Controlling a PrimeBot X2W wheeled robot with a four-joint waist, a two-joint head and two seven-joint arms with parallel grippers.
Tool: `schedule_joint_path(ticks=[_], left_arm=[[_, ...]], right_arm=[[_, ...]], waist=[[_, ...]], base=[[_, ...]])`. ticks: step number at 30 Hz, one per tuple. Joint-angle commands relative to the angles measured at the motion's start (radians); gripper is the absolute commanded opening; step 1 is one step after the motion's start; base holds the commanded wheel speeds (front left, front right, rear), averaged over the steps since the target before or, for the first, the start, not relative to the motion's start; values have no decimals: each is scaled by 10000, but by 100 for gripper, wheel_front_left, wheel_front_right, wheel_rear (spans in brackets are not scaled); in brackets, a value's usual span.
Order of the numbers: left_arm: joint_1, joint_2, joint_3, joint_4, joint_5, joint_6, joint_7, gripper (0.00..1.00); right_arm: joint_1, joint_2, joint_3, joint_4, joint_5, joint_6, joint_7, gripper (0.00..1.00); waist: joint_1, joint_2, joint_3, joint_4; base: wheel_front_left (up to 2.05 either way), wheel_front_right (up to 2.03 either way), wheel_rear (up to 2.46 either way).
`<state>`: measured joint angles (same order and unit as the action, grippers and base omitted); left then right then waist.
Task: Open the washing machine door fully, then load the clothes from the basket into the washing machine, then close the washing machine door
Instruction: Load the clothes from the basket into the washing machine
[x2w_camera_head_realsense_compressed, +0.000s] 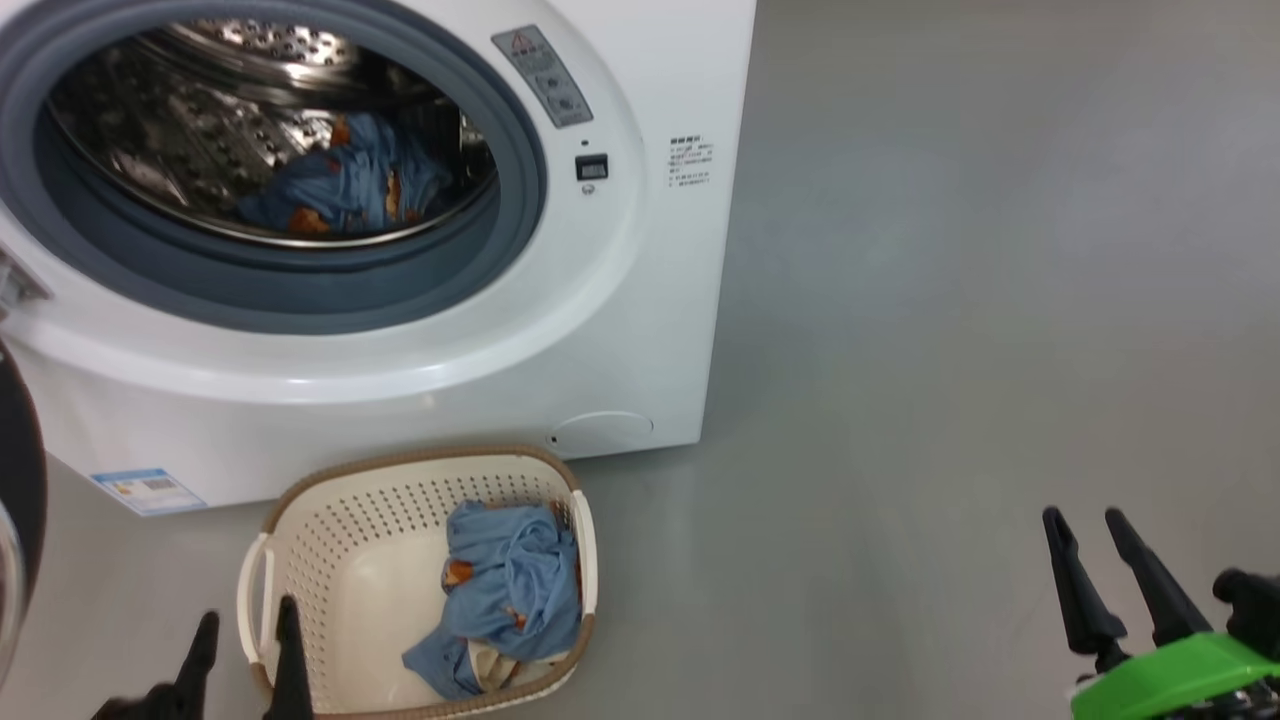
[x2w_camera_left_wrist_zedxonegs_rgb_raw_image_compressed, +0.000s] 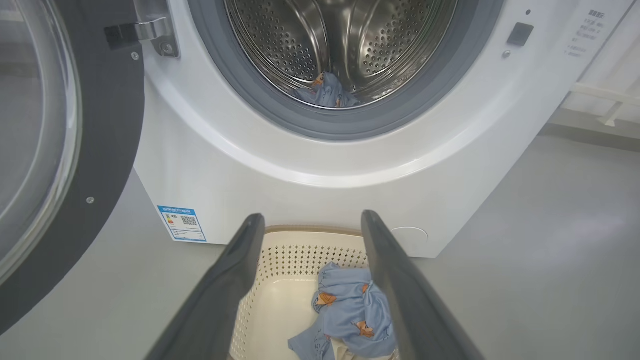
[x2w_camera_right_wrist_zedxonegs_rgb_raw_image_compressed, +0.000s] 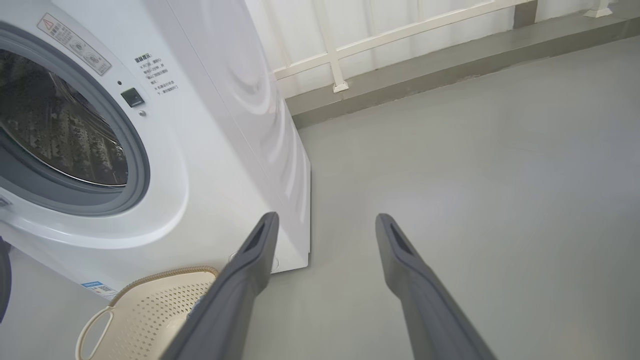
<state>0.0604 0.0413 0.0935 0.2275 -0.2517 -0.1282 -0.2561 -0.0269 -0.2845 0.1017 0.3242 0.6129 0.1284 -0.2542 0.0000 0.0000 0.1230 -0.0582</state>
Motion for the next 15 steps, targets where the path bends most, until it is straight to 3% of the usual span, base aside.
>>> schedule_joint_path(ticks=[1, 15], left_arm=[[-600, 90, 183, 44, -45, -19, -57, 100], [-2895, 509, -861, 2579, -578, -23, -57, 100]], right_arm=[[-407, -136, 184, -283, -66, 23, -76, 100], [-1700, 342, 347, -341, -105, 23, -76, 100]], waist=[[0, 0, 365, -25], [0, 0, 2176, -345]], base=[[0, 0, 0], [0, 0, 0]])
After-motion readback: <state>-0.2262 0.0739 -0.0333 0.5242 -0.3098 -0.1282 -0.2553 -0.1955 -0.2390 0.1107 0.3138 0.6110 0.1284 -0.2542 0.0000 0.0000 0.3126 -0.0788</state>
